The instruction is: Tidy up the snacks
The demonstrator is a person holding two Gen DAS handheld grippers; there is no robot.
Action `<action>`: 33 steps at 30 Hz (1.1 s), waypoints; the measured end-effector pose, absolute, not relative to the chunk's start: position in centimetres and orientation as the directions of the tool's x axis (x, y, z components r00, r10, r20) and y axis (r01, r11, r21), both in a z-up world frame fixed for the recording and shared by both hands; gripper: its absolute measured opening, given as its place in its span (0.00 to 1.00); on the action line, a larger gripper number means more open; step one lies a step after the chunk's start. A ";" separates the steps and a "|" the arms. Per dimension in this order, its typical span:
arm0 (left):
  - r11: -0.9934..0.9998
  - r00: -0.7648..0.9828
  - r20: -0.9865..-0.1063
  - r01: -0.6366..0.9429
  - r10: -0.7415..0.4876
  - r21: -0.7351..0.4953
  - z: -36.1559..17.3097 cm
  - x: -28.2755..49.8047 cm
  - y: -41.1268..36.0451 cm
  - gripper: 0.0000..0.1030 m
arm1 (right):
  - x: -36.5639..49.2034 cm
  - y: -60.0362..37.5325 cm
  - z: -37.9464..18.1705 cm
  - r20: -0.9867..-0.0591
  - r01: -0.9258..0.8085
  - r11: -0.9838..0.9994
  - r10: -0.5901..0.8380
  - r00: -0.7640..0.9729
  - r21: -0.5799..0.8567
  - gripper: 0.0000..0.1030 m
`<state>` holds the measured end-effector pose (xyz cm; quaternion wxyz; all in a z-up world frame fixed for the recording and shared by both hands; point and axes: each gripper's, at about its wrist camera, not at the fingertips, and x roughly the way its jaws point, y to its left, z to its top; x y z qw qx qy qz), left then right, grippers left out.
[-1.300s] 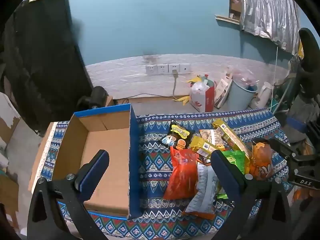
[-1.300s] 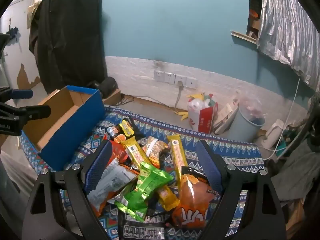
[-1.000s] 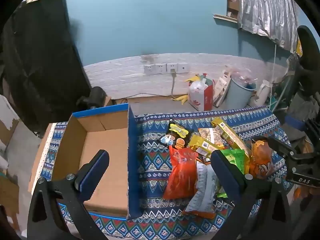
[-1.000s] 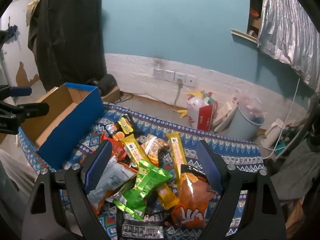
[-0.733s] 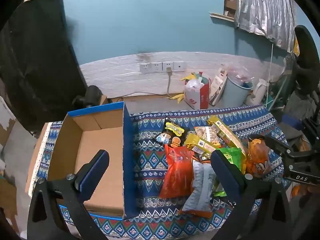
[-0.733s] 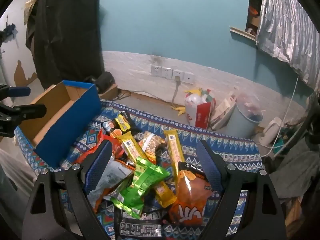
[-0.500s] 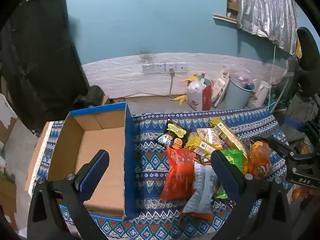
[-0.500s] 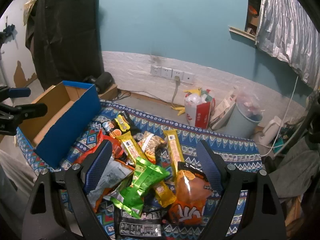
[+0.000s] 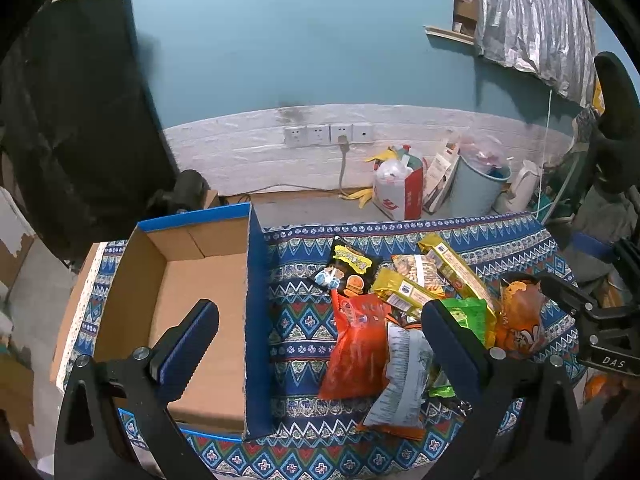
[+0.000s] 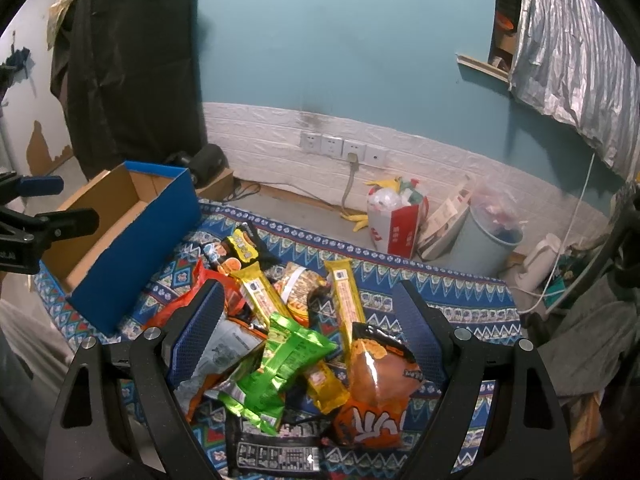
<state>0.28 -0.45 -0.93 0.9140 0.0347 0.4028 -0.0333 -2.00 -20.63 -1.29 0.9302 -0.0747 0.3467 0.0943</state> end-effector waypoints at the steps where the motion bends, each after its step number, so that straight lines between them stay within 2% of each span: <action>1: 0.995 0.673 -0.739 0.088 -0.032 0.037 -1.0 0.3 -0.5 0.99 | -2.0 -20.6 -1.3 -0.659 -0.228 0.971 0.124 0.742 -0.074 0.82; 33: 0.996 0.664 -0.744 0.091 -0.070 -0.013 -1.0 0.2 -0.2 0.99 | -2.0 -20.6 -1.2 -0.662 -0.227 0.971 0.123 0.739 -0.074 0.82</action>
